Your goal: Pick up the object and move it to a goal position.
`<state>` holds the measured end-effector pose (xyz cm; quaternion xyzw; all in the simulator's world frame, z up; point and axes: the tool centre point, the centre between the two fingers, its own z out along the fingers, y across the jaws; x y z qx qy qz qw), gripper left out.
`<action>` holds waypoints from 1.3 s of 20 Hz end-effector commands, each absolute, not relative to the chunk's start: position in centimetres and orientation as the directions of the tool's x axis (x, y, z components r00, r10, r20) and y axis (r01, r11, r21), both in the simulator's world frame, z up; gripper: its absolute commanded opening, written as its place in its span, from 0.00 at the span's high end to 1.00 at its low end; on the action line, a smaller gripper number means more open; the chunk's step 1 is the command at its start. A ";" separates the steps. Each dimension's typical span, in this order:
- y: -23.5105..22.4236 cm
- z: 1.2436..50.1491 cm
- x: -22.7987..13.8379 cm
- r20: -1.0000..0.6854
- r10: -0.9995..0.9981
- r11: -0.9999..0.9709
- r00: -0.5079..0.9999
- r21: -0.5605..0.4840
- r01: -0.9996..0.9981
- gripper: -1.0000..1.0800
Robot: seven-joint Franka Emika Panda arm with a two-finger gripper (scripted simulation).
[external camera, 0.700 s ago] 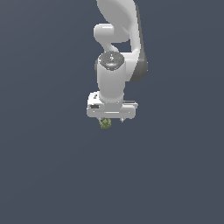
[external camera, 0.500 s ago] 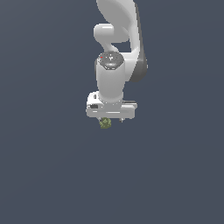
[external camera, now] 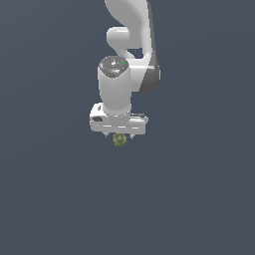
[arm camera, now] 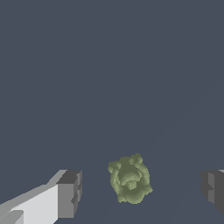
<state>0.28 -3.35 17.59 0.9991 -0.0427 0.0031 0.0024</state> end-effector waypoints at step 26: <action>-3.2 14.3 -2.3 -0.001 -0.546 -0.838 0.838 -0.004 -0.546 0.04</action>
